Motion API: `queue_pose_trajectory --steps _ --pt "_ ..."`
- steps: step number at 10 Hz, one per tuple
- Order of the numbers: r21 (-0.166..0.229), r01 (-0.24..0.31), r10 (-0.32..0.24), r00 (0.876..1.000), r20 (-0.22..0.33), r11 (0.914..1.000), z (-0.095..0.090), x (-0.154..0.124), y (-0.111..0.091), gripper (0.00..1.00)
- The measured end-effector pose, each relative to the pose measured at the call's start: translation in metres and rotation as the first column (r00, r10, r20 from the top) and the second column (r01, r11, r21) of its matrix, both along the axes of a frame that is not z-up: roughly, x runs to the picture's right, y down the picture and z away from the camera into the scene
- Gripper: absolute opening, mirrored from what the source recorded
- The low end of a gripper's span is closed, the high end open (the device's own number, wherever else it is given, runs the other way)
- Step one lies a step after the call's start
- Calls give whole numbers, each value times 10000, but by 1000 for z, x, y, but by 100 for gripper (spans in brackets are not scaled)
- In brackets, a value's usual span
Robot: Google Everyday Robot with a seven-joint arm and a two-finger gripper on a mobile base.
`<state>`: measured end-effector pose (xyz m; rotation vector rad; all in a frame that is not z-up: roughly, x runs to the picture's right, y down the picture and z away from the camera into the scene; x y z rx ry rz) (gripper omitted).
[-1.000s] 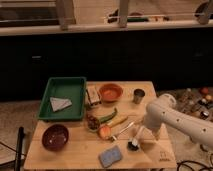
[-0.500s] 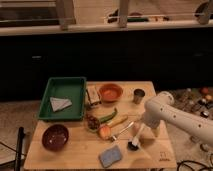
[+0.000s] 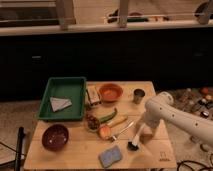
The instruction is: Wipe red bowl with brush
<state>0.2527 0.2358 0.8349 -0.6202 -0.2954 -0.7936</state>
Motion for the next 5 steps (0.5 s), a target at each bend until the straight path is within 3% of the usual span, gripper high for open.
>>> queue_pose_trajectory --steps 4,5 --pt "-21 -64 64 10000 51 10000 1 -1 1 7" --pt "-26 -64 64 10000 55 10000 0 -1 1 2"
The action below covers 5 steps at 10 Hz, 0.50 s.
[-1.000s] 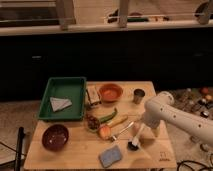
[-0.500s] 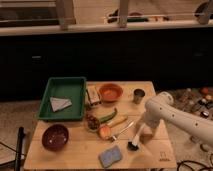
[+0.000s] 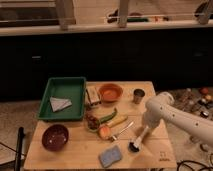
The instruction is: Wipe red bowl with brush
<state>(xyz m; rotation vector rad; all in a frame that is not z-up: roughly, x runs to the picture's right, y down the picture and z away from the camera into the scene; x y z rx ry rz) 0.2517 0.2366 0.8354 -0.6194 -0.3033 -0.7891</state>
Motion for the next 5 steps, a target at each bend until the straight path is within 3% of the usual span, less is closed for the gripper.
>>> queue_pose_trajectory --steps 5 --pt "103 -428 426 9989 185 9990 -10 5 -4 0"
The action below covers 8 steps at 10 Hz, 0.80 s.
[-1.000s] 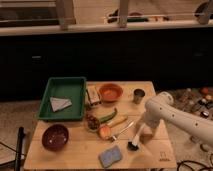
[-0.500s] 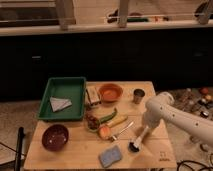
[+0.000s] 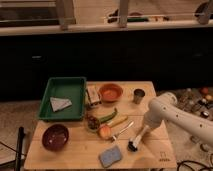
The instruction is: Wipe red bowl with brush
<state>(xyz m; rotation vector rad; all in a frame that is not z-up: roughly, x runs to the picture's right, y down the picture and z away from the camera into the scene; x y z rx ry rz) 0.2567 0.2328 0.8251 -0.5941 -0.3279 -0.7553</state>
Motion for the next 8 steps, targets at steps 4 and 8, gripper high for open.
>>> queue_pose_trajectory --steps 4,8 --pt "377 -156 158 9999 -45 9992 -21 8 -16 0" --pt "378 -337 343 9993 -144 9987 -35 10 -32 0"
